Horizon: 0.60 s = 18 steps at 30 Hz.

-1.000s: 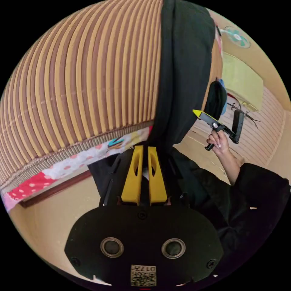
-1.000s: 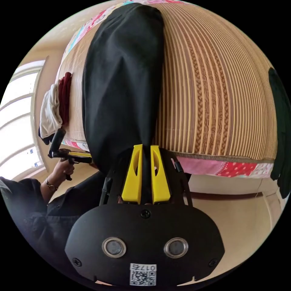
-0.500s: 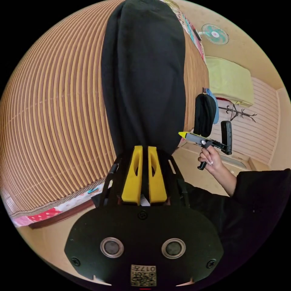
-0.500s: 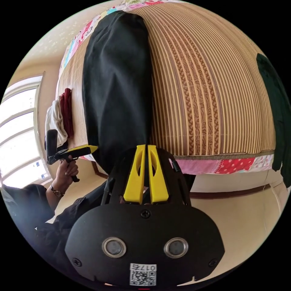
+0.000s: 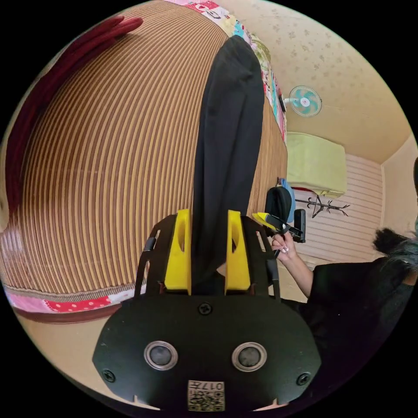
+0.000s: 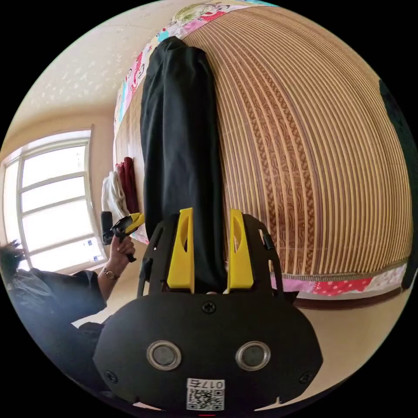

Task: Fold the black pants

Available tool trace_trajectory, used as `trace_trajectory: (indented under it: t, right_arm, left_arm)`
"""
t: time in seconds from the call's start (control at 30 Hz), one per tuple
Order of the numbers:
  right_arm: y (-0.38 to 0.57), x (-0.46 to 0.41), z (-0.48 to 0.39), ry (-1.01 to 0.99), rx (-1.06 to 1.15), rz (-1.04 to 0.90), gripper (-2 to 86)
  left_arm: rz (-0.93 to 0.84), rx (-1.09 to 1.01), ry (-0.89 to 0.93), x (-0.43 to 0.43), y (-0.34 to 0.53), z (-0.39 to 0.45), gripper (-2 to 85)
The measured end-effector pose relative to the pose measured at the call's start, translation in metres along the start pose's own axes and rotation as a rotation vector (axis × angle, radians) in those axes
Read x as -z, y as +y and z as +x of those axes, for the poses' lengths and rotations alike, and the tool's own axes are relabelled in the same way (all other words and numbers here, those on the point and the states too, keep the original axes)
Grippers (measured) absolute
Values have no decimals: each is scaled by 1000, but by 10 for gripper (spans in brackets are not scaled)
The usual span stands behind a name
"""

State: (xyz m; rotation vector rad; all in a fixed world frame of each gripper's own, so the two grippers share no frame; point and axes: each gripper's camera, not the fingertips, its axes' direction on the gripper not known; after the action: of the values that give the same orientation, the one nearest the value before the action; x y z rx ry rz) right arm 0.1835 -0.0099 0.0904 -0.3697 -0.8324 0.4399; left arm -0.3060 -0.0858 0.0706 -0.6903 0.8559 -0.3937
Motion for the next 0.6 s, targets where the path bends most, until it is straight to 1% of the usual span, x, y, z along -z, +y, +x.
trace_trajectory:
  t: [0.03, 0.1, 0.17, 0.23, 0.27, 0.3, 0.33, 0.43, 0.47, 0.5, 0.53, 0.6]
  right_arm:
    - [-22, 0, 11, -66, -6, -20, 121]
    - [-52, -5, 24, -193, 0, -77, 119]
    - [-82, -24, 29, -340, -3, -220, 103]
    - [-90, -34, 18, -345, 28, -326, 85]
    - [-86, -29, 6, -274, 78, -334, 69]
    - [-82, -23, -1, -250, 106, -321, 59]
    - [-70, -5, -15, -273, 163, -286, 46]
    - [-21, 58, -53, -533, 293, -147, 28]
    - [4, 88, -72, -607, 353, -90, 24]
    - [16, 104, -83, -638, 387, -61, 21]
    - [41, 137, -106, -692, 459, 1, 18]
    - [76, 186, -143, -734, 583, 93, 14]
  left_arm:
    - [-2, 10, 22, -1, -9, -5, 137]
    - [-52, 9, 165, -11, -46, -21, 130]
    - [-122, 12, 198, -24, -67, -25, 107]
    - [-206, -32, 179, -39, -80, -19, 78]
    - [-265, -31, 187, -47, -84, -16, 63]
    - [-288, -36, 223, -48, -82, -12, 51]
    - [-287, -57, 244, -45, -79, -9, 45]
    - [-220, -198, 342, -11, -51, 26, 36]
    - [-183, -252, 412, 9, -35, 46, 35]
    - [-133, -313, 474, 32, -17, 70, 35]
    - [-107, -345, 500, 44, -7, 84, 35]
    - [-3, -478, 558, 94, 31, 145, 35]
